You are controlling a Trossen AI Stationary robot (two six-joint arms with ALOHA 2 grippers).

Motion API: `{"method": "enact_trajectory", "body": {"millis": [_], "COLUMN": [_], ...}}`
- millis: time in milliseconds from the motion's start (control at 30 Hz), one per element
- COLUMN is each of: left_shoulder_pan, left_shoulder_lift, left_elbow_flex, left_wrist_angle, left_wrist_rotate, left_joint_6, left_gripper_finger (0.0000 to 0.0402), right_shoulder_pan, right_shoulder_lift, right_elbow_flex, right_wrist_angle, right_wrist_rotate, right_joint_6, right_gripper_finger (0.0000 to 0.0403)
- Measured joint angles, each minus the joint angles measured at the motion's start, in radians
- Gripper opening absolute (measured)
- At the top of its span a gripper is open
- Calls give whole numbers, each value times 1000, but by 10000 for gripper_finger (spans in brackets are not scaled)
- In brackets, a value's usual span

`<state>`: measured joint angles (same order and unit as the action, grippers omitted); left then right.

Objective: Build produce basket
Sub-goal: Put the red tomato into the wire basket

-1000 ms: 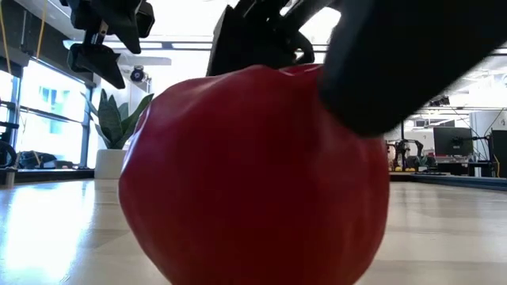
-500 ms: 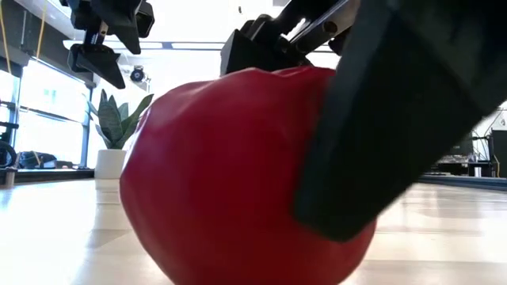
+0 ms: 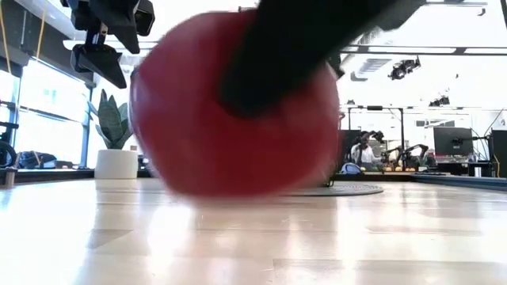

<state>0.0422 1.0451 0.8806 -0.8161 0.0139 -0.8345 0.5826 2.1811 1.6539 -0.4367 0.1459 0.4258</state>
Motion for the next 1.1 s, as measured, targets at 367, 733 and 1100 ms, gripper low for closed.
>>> {"method": "enact_trajectory", "body": {"millis": [367,733,1100], "left_shoulder_pan": [-27,-41,-41], "left_shoulder_lift": [0,0,0], "left_elbow_flex": [0,0,0], "left_wrist_angle": [3,-3,-4], "left_wrist_rotate": [1,0,1], "left_joint_6": [38,143,189], "left_gripper_finger": [335,335,335], "right_shoulder_pan": [-63,-219,-409], "right_shoulder_lift": [-74,-137,-206], "right_elbow_flex": [0,0,0], "right_wrist_angle": [-46,-95,-136], "right_wrist_rotate": [282,410,426], "right_joint_6": [214,248,88], "right_gripper_finger": [237,237,238]}}
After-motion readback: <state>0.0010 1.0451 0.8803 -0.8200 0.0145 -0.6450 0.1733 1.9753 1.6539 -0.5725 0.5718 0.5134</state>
